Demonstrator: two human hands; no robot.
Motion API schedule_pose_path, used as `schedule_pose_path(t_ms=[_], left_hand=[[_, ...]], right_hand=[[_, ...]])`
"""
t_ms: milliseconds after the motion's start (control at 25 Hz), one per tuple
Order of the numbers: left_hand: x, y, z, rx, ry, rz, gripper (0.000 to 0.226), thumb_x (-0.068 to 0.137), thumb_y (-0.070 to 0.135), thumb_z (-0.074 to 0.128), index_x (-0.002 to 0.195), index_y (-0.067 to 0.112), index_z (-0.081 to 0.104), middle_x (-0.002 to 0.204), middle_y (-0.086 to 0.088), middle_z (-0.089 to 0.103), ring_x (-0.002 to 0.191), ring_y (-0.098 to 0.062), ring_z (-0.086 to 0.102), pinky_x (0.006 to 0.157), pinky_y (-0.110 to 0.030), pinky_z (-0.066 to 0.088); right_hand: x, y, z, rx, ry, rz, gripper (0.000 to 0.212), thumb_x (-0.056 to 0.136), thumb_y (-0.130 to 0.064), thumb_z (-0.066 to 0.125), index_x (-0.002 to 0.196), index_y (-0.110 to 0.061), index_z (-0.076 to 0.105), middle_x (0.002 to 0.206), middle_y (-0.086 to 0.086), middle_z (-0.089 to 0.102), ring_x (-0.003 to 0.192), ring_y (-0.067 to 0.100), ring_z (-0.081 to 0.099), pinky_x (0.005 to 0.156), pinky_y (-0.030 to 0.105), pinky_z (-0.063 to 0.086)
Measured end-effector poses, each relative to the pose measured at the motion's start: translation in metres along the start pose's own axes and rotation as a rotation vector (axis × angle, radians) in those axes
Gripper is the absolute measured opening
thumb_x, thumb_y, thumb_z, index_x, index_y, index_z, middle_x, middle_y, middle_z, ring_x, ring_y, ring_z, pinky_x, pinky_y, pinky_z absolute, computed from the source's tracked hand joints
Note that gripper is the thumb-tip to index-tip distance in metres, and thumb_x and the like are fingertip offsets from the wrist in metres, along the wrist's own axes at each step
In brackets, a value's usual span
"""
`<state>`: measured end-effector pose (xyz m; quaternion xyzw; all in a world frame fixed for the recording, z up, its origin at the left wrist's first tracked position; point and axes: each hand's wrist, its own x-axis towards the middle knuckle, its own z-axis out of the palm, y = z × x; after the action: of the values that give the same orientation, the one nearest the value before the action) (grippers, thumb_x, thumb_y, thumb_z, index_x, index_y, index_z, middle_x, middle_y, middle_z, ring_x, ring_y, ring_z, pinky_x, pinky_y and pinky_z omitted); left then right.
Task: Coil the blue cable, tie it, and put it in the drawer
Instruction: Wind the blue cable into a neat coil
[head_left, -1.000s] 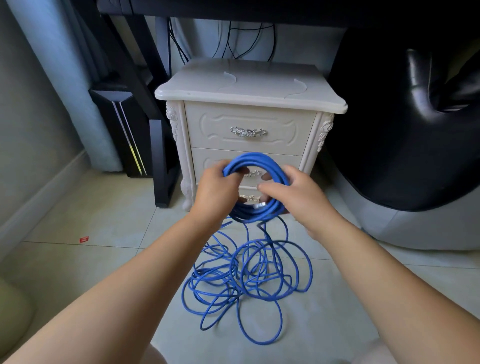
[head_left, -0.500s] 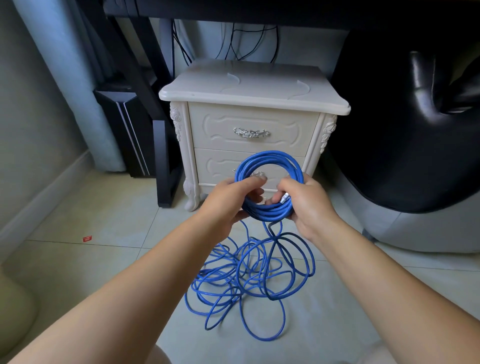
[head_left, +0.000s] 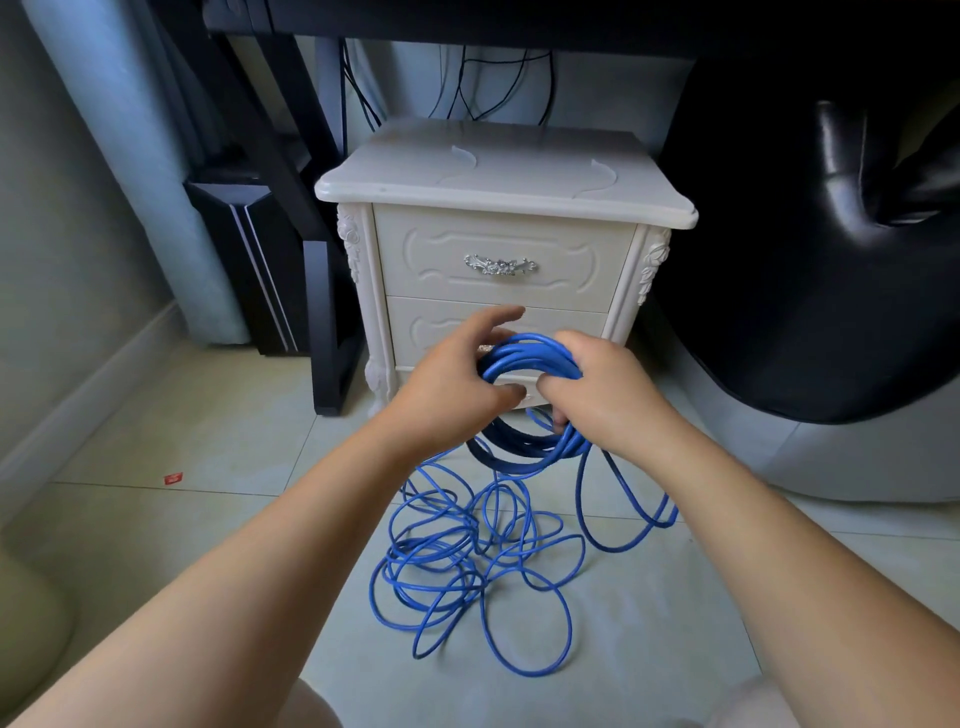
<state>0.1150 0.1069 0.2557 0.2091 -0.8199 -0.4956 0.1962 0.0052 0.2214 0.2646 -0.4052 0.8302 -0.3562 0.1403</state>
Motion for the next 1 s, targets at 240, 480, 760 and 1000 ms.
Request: schedule_pose_path(t_ms=[240, 480, 760, 1000], left_hand=[[0.005, -0.004, 0.001, -0.092, -0.065, -0.115, 0.008, 0.092, 0.012, 0.06, 0.097, 0.01, 0.067, 0.049, 0.004, 0.054, 0.047, -0.012, 0.054, 0.07, -0.045, 0.06], [0.008, 0.003, 0.012, -0.376, 0.181, -0.208, 0.02, 0.096, 0.018, 0.056, 0.076, 0.019, 0.056, 0.044, 0.015, 0.045, 0.046, -0.012, 0.045, 0.062, -0.041, 0.05], [0.007, 0.003, 0.022, -0.652, 0.37, -0.369, 0.024, 0.097, 0.029, 0.058, 0.077, 0.016, 0.051, 0.048, 0.008, 0.044, 0.046, -0.01, 0.05, 0.065, -0.035, 0.037], [0.002, -0.006, 0.018, -0.595, -0.017, -0.435, 0.087, 0.061, 0.08, 0.068, 0.12, 0.017, 0.063, 0.105, 0.005, 0.066, 0.098, -0.011, 0.062, 0.094, -0.032, 0.047]], right_hand=[[-0.003, 0.0, -0.005, 0.483, -0.183, 0.089, 0.003, 0.088, -0.004, 0.061, 0.09, -0.006, 0.061, 0.053, 0.004, 0.056, 0.051, 0.02, 0.06, 0.066, 0.042, 0.058], [0.0, 0.005, -0.007, 0.905, -0.19, 0.165, 0.031, 0.076, -0.027, 0.078, 0.1, -0.013, 0.063, 0.07, 0.007, 0.064, 0.075, 0.029, 0.068, 0.083, 0.05, 0.055], [-0.004, 0.0, 0.006, 0.62, -0.005, 0.196, 0.012, 0.082, -0.017, 0.072, 0.08, -0.018, 0.06, 0.066, -0.002, 0.066, 0.067, 0.013, 0.065, 0.067, 0.026, 0.054], [0.0, -0.001, 0.0, 0.978, 0.166, 0.307, 0.025, 0.086, 0.011, 0.043, 0.086, -0.013, 0.047, 0.043, -0.001, 0.041, 0.061, 0.029, 0.07, 0.052, 0.028, 0.054]])
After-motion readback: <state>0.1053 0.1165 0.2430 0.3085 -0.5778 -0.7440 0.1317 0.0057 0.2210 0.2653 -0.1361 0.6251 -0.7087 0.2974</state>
